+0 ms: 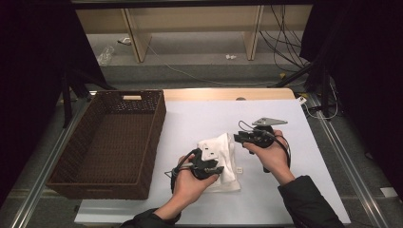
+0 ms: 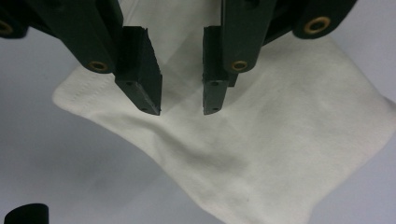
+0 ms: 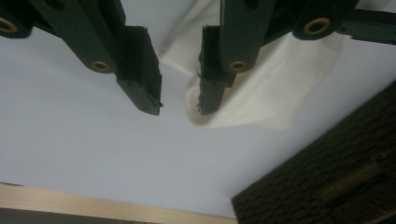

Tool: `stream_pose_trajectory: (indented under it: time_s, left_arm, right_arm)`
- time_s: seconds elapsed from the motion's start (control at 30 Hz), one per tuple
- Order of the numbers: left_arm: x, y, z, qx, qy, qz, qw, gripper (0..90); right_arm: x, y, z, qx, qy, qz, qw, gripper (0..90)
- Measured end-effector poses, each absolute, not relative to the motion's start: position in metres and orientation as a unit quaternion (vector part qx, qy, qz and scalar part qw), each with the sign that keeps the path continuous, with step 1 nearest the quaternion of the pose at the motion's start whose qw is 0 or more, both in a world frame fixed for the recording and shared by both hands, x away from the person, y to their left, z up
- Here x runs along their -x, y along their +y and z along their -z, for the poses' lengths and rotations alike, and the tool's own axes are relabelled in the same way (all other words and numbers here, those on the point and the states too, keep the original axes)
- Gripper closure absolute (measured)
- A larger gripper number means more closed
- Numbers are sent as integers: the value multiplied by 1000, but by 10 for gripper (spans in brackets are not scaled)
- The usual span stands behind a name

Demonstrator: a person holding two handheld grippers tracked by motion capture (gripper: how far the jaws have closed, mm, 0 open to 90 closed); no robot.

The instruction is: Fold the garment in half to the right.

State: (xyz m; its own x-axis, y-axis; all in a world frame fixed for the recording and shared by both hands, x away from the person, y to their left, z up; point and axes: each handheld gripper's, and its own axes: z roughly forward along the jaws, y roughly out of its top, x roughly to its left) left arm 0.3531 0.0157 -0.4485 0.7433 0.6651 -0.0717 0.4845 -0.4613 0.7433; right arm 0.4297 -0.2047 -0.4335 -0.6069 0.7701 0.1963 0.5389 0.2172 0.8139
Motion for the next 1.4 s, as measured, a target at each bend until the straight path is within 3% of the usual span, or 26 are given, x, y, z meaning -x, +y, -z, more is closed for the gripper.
stream_pose_trajectory:
  time_s: [0.1, 0.33, 0.4, 0.53, 0.57, 0.67, 0.83, 1.0, 1.4]
  left_arm:
    - [-353, 15, 450, -845, 341, -114, 395, 674]
    - [-354, 15, 450, -845, 342, -113, 395, 674]
    - [-354, 16, 448, -845, 341, -115, 396, 670]
    - [-355, 26, 437, -831, 352, -129, 410, 636]
    - [-355, 26, 437, -831, 352, -129, 410, 615]
    - [-361, 38, 430, -812, 372, -159, 420, 568]
    - [-384, 51, 435, -792, 409, -187, 413, 572]
    - [-403, 42, 450, -798, 420, -183, 393, 600]
    - [-409, 30, 465, -813, 417, -178, 365, 604]
  right_arm:
    - [-426, -191, 435, -419, 770, -471, 99, 622]
    - [-420, -176, 435, -411, 772, -480, 70, 582]
    - [-420, -175, 436, -415, 778, -465, 75, 622]
    - [-420, -179, 447, -423, 785, -448, 68, 863]
    - [-420, -179, 448, -424, 784, -448, 66, 886]
    - [-420, -182, 447, -427, 782, -449, 65, 893]
    - [-419, -188, 444, -443, 782, -432, 76, 894]
    - [-417, -191, 450, -458, 792, -395, 86, 895]
    - [-419, -196, 475, -481, 800, -351, 77, 897]
